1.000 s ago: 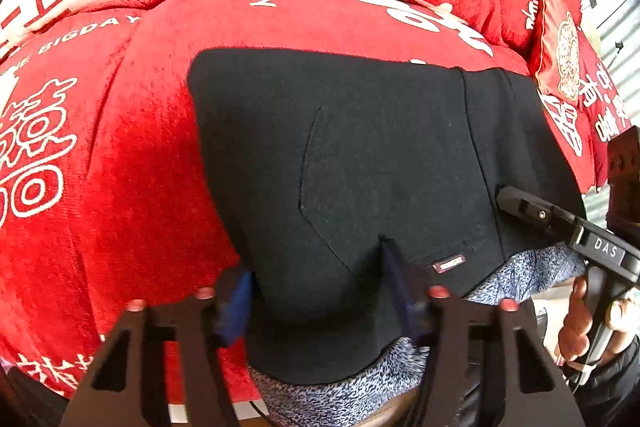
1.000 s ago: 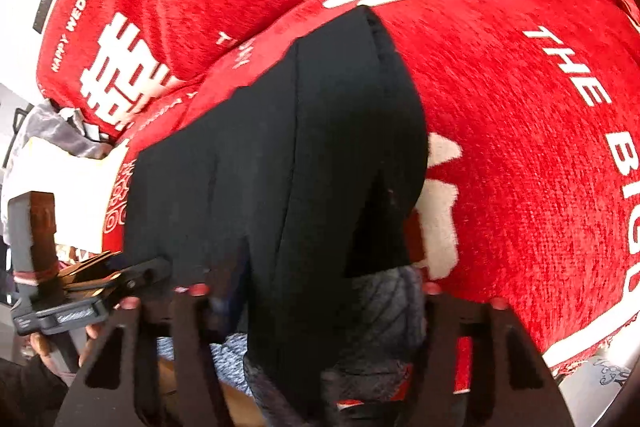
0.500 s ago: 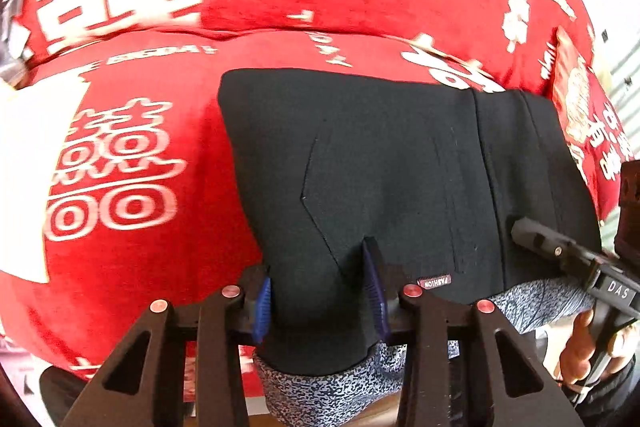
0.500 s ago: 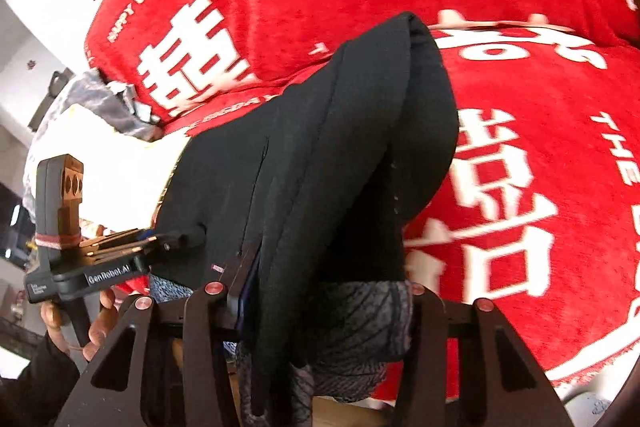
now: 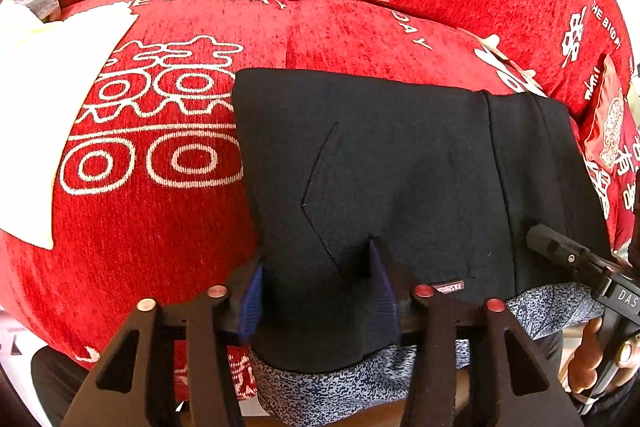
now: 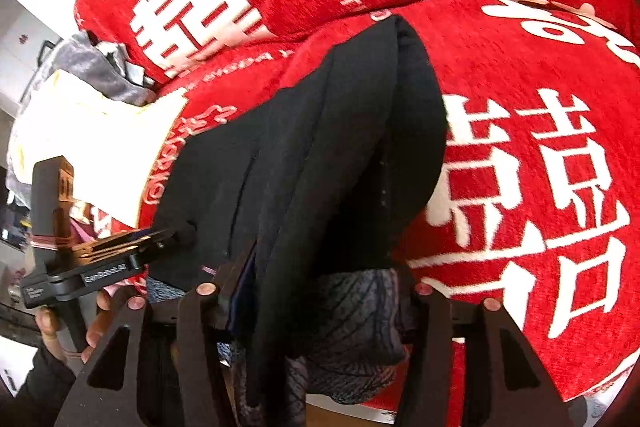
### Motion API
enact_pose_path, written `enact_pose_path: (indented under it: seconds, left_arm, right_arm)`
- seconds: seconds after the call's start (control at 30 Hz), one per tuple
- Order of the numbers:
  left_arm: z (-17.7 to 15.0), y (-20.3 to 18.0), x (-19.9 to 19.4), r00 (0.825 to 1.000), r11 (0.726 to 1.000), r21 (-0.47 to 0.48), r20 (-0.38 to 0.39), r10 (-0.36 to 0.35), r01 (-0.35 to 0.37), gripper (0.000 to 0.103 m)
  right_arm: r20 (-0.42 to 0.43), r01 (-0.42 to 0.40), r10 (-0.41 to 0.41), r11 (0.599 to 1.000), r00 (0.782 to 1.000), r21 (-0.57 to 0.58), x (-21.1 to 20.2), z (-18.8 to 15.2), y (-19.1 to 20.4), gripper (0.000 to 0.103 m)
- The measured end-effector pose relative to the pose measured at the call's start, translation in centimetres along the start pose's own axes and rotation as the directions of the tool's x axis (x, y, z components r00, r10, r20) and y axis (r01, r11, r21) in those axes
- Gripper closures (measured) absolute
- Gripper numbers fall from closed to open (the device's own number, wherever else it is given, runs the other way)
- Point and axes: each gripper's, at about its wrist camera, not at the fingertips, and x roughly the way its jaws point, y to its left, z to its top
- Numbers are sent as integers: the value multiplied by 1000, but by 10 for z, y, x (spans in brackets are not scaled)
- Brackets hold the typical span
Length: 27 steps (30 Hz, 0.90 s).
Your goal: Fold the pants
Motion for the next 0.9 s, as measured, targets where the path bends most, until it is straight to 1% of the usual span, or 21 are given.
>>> enact_pose_path:
  seconds: [0.1, 0.13, 0.17, 0.27, 0.33, 0.37, 0.4, 0.43, 0.47, 0.5, 0.57, 0.63, 0.67, 0.7, 0.73, 0.77, 0.8, 0.83, 0.9]
  left_arm:
    - [0, 4, 1, 1000, 1000, -13, -10, -8, 8, 44]
    - [0, 4, 0, 1000, 1000, -14, -10, -3, 3, 38]
    - [0, 5, -2, 1000, 1000, -12, -8, 9, -9, 38]
    - [-2, 12, -12, 1000, 1000, -15, 6, 17, -16, 38]
    - [-5, 16, -20, 999, 999, -25, 21, 33, -33, 38]
    - [-5, 15, -24, 999, 999, -26, 31, 35, -34, 38]
    - [-6, 15, -28, 999, 999, -26, 39, 36, -35, 38]
    - [-8, 13, -32, 998, 999, -22, 51, 35, -34, 38]
    - [-10, 9, -36, 998, 999, -13, 61, 34, -33, 38]
    - [-12, 5, -38, 997, 999, -2, 67, 32, -32, 38]
    - [-17, -8, -38, 997, 999, 35, 75, 34, -37, 38]
    - [-20, -21, -33, 997, 996, 74, 70, 36, -42, 38]
    - [-23, -26, -28, 997, 995, 88, 61, 41, -46, 38]
    - [-25, -30, -23, 996, 993, 96, 57, 62, -67, 38]
    - [-27, -32, -18, 995, 990, 107, 54, 83, -89, 38]
    - [-27, -33, -15, 994, 988, 116, 49, 94, -99, 38]
    - [-28, -35, -9, 994, 986, 128, 39, 100, -104, 38]
    - [-29, -35, -8, 994, 985, 133, 38, 103, -107, 38]
    - [-28, -36, -12, 994, 984, 143, 41, 105, -110, 38]
  right_arm:
    - [-4, 11, -10, 999, 1000, 31, 3, -2, -11, 31]
    - [-3, 23, -23, 999, 1000, 44, 3, -3, -15, 26]
    - [-4, 30, -30, 998, 1000, 49, 3, -3, -19, 23]
    - [2, 35, -35, 998, 999, 58, -3, -3, -22, 22]
    - [35, 90, -92, 995, 995, 41, -17, -4, -19, 22]
    - [49, 119, -120, 993, 992, 25, -22, -5, -17, 22]
    - [87, 186, -184, 982, 979, -18, -32, -7, -9, 22]
    - [120, 238, -231, 970, 966, -56, -40, -9, 0, 22]
    - [153, 275, -258, 956, 954, -101, -47, -12, 10, 22]
    - [173, 289, -263, 946, 949, -145, -53, -16, 20, 22]
    - [197, 295, -247, 916, 949, -273, -59, -28, 46, 21]
    - [177, 273, -219, 878, 960, -393, -55, -43, 64, 21]
    - [164, 261, -210, 867, 964, -425, -52, -47, 69, 21]
    - [139, 245, -203, 850, 969, -467, -44, -54, 73, 21]
    - [126, 245, -210, 843, 970, -479, -39, -57, 73, 21]
    - [103, 257, -237, 836, 966, -484, -30, -59, 71, 22]
    - [70, 266, -266, 838, 962, -476, -21, -60, 65, 22]
    - [37, 261, -275, 851, 961, -456, -14, -59, 58, 22]
    - [27, 249, -264, 863, 964, -440, -15, -58, 52, 22]
